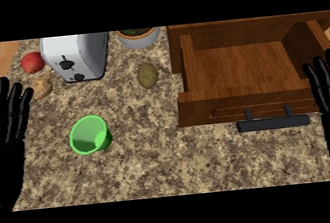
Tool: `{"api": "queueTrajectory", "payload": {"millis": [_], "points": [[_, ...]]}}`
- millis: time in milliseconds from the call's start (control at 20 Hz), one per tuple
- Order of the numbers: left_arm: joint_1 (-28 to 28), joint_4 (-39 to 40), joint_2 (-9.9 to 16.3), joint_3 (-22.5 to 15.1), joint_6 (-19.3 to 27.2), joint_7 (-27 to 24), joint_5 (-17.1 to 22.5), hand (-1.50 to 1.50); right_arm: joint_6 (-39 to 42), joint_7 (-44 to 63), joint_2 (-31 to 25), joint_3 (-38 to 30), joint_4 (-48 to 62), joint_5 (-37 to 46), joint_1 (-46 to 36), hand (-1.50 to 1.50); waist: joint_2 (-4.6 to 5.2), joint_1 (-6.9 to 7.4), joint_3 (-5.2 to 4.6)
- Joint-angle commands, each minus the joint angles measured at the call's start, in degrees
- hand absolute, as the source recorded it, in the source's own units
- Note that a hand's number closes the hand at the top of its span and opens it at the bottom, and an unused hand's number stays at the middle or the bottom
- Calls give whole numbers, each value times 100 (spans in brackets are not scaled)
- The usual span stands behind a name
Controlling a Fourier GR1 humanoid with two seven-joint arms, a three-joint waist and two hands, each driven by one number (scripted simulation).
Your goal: Pick up the cup, place it into the drawer and close the drawer
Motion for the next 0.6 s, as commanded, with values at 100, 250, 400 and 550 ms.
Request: {"api": "queueTrajectory", "payload": {"millis": [100,250,400,550], "points": [[-490,657,-192,-133,36,-142,-111,-150,125,126,-50,-160,268,-153,-243,-150,-246,67,-42],[-601,549,-351,-160,191,-249,-172,-150,8,398,139,115,-126,-87,-281,-150,-253,70,-43],[-366,841,-677,-384,454,-44,600,-150,308,538,162,251,14,-562,-104,-150,-248,62,-43],[-419,896,-681,-402,448,-35,643,-150,361,550,145,101,69,-690,-180,-150,-252,76,-42]]}}
